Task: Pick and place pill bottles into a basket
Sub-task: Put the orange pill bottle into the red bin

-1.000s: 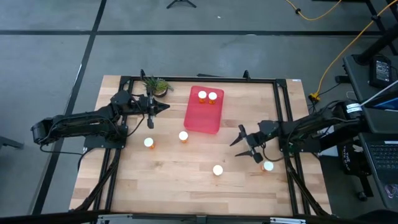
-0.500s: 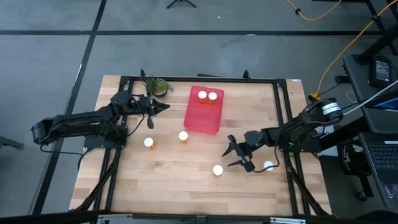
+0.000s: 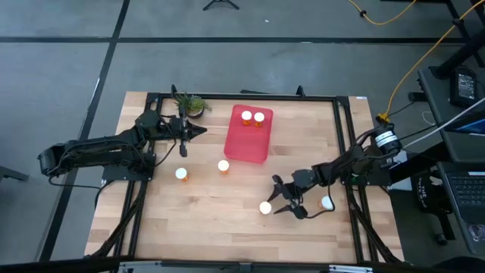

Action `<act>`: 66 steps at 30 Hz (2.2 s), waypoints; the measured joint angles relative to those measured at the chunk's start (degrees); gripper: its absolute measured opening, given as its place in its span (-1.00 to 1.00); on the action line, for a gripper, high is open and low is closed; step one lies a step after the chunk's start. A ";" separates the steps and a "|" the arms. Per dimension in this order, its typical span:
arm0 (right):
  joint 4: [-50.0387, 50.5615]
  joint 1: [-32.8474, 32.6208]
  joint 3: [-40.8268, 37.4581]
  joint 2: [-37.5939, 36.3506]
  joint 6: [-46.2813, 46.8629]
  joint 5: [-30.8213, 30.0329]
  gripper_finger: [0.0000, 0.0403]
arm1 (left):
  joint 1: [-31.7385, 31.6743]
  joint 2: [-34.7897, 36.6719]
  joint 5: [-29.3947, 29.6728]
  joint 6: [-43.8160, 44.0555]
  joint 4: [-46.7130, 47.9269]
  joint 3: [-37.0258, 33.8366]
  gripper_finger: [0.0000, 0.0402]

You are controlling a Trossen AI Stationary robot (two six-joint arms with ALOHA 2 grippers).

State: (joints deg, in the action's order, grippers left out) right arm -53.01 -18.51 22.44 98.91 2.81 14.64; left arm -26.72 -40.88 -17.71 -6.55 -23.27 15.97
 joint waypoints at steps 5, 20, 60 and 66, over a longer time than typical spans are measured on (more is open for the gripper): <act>0.05 -0.62 2.46 2.83 -0.07 -0.01 0.22 | 0.00 0.00 0.00 0.01 0.00 0.00 -0.96; 0.04 -0.58 7.47 8.02 -0.09 0.43 0.22 | 0.00 0.01 0.02 1.34 0.36 0.01 -0.95; -0.59 -0.58 7.47 7.98 -1.78 1.70 -0.03 | 0.00 0.00 0.04 1.36 1.27 0.02 -0.99; -0.86 -0.58 7.45 7.98 -1.78 1.68 -0.03 | 0.00 0.00 0.02 1.36 1.27 0.02 -0.95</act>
State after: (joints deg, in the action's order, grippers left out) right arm -53.87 -19.09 29.89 106.89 1.04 16.32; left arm -26.72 -40.88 -17.69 -5.19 -22.00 15.99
